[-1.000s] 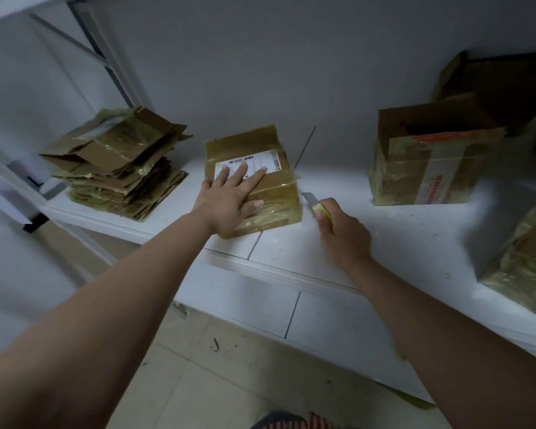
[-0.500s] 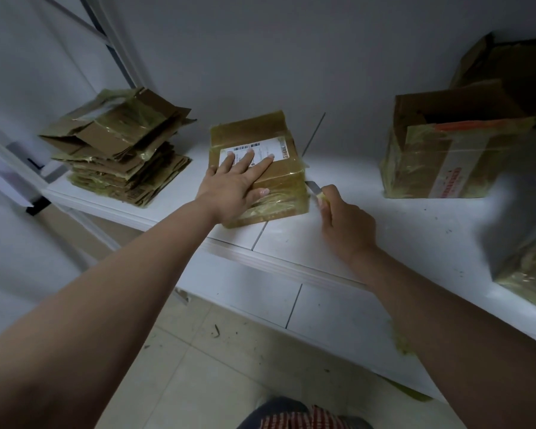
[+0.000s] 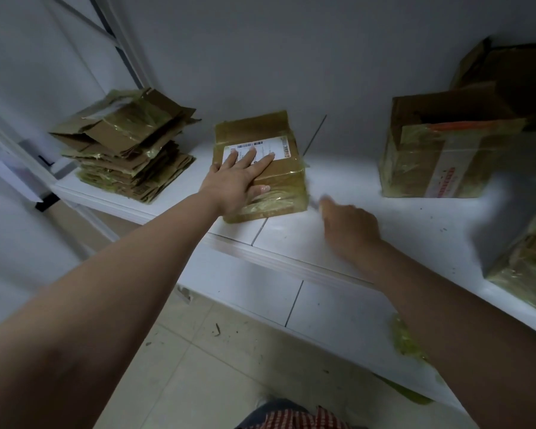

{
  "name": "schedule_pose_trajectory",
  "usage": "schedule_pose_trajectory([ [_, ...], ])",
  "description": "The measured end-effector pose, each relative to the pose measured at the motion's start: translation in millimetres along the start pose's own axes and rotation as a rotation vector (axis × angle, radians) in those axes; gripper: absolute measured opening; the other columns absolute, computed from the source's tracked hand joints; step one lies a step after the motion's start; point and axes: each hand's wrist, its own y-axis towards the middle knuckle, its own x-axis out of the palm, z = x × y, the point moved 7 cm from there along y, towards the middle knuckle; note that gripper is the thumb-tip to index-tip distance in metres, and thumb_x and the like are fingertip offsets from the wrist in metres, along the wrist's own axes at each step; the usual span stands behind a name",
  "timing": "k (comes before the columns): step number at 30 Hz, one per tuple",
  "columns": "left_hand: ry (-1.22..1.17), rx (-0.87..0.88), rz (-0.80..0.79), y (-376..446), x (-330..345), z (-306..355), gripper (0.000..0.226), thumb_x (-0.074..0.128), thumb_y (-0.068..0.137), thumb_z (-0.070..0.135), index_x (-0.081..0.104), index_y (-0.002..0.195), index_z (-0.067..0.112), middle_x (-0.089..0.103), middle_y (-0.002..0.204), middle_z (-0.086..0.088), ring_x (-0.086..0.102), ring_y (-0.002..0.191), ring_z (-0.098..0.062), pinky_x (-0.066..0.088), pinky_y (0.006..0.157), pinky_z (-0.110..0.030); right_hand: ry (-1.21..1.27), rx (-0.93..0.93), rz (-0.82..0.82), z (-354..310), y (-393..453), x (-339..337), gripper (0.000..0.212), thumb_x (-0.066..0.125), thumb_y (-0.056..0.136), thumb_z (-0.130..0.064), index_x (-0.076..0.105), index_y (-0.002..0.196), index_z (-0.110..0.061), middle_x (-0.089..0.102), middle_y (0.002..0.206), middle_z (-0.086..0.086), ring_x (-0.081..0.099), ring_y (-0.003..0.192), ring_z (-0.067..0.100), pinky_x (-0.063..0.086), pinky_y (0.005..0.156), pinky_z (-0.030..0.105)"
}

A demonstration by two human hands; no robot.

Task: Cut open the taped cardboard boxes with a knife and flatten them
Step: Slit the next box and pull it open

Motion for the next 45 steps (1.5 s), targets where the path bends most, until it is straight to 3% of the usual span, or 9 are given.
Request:
schedule_pose_trajectory([
  [6,-0.046,0.021,-0.055,0.0,-3.4,-0.8,0.074,0.044,0.097,0.051,-0.005,0.151,0.041,-0.006,0.163,-0.001,-0.007,0.149,-0.031,0.003,0.117,-0.054,0.019,0.016,0.183,7.1,-19.0,-3.3,0.016,0.035,0.099,-0.021,0.044,0.111,-0.015,0.066,0.081,0.011,0.062,0.070,0.035,0.041,0.057,0.032],
  [10,-0.212,0.046,0.034,-7.8,-23.6,-10.9,0.086,0.065,0.089,0.040,0.011,0.155,0.029,0.002,0.162,-0.009,-0.002,0.149,-0.029,0.011,0.119,-0.046,0.144,0.041,0.317,11.5,-25.3,-7.5,0.027,0.038,0.099,-0.026,0.050,0.119,-0.012,0.068,0.074,0.012,0.061,0.061,0.036,0.047,0.056,0.036],
  [18,-0.107,0.063,0.066,-13.7,-11.4,-30.2,0.075,0.058,0.092,0.046,0.020,0.154,0.026,0.015,0.161,-0.010,0.015,0.148,-0.028,0.024,0.117,-0.043,0.022,-0.047,0.512,5.2,-31.5,-20.3,0.036,0.035,0.090,-0.026,0.067,0.100,-0.013,0.066,0.075,0.007,0.060,0.069,0.030,0.044,0.053,0.031],
  [24,0.051,0.104,0.171,-13.5,-6.4,-30.5,0.069,0.043,0.097,0.051,0.018,0.154,0.024,0.019,0.160,-0.010,0.019,0.147,-0.029,0.034,0.110,-0.045,0.158,-0.063,0.401,-16.9,-19.2,-15.6,0.022,0.058,0.086,-0.013,0.067,0.105,-0.008,0.063,0.087,0.011,0.060,0.075,0.030,0.047,0.064,0.032],
  [28,0.161,0.118,0.204,-11.0,-4.9,-31.8,0.063,0.036,0.100,0.049,0.017,0.153,0.023,0.024,0.158,-0.010,0.027,0.144,-0.030,0.040,0.104,-0.043,0.179,-0.216,0.416,-66.6,-7.6,-18.8,0.033,0.039,0.091,-0.027,0.068,0.097,-0.012,0.068,0.084,0.006,0.064,0.066,0.025,0.050,0.055,0.028],
  [31,0.161,0.115,0.226,-12.4,-4.0,-31.9,0.061,0.035,0.101,0.047,0.018,0.153,0.022,0.026,0.157,-0.010,0.029,0.143,-0.030,0.042,0.101,-0.043,0.112,-0.308,0.406,-91.1,0.5,-20.8,0.026,0.054,0.086,-0.015,0.067,0.108,-0.010,0.066,0.101,0.008,0.064,0.075,0.028,0.054,0.054,0.033],
  [35,0.144,0.116,0.232,-12.4,-2.3,-32.7,0.060,0.035,0.101,0.046,0.019,0.153,0.022,0.027,0.157,-0.011,0.029,0.143,-0.030,0.041,0.101,-0.043,0.024,-0.254,0.251,-101.1,11.8,-15.1,0.042,0.067,0.081,-0.008,0.061,0.121,-0.017,0.062,0.116,0.003,0.060,0.098,0.027,0.050,0.059,0.034],
  [41,0.143,0.131,0.241,-11.7,-3.7,-35.4,0.061,0.035,0.100,0.049,0.018,0.153,0.024,0.026,0.158,-0.009,0.028,0.144,-0.028,0.040,0.103,-0.041,-0.086,-0.313,0.301,-112.0,21.1,-16.4,0.022,0.075,0.071,-0.011,0.073,0.093,-0.014,0.064,0.089,0.005,0.055,0.087,0.031,0.047,0.065,0.034],
  [45,0.149,0.138,0.251,-11.5,-3.6,-36.5,0.062,0.034,0.099,0.053,0.018,0.153,0.026,0.026,0.158,-0.006,0.028,0.144,-0.026,0.042,0.100,-0.041,0.052,-0.318,0.220,-107.6,14.1,-7.2,0.021,0.067,0.081,-0.008,0.068,0.101,-0.012,0.066,0.102,0.005,0.056,0.094,0.028,0.048,0.071,0.034],
])
